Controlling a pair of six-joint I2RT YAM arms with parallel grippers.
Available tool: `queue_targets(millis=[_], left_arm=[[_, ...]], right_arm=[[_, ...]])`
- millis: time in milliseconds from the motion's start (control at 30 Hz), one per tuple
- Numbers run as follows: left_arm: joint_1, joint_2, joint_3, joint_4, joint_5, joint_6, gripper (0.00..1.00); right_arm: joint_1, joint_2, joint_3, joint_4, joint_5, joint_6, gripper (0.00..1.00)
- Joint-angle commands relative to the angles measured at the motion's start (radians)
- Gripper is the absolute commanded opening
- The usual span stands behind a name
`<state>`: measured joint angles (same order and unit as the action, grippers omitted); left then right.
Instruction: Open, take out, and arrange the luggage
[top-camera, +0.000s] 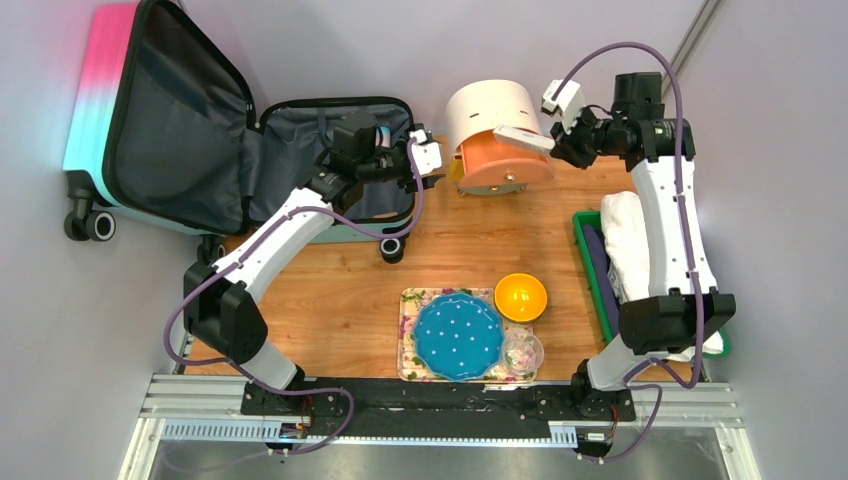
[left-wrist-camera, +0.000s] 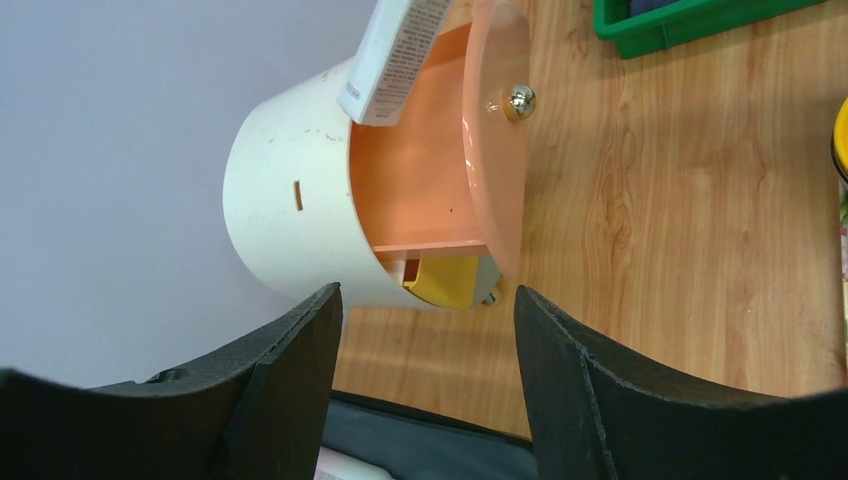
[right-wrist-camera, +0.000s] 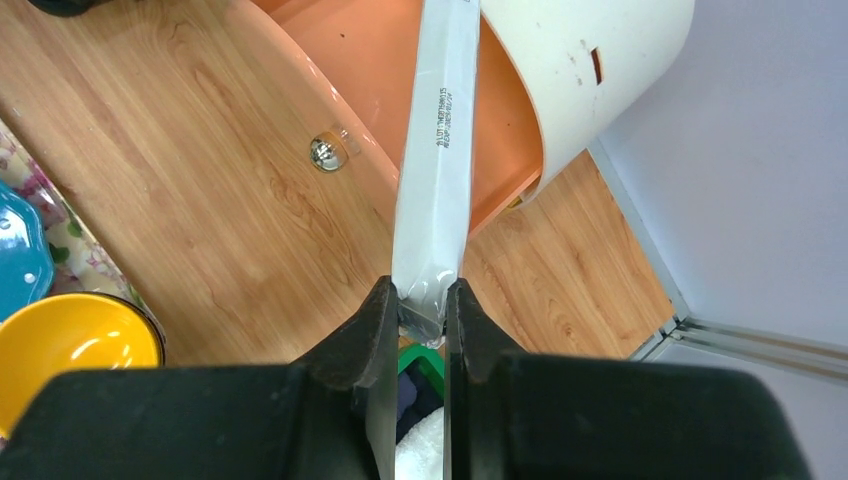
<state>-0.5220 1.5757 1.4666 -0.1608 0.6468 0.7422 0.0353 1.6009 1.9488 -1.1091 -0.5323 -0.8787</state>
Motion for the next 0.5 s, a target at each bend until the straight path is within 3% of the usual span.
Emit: queue_targets(millis=[0,467], left_arm=[[-0.003,-0.039,-0.005,0.033,0.004,-0.010,0.71],[-0.001,-0.028,-0.005,0.033,-0.009,-0.003,0.71]], right_arm=[[-0.014,0.022,0.059,-0.003,-0.041,-0.078,0.00],[-0.023,0.151,0.099,0.032,-0.115,-0.108,0.00]])
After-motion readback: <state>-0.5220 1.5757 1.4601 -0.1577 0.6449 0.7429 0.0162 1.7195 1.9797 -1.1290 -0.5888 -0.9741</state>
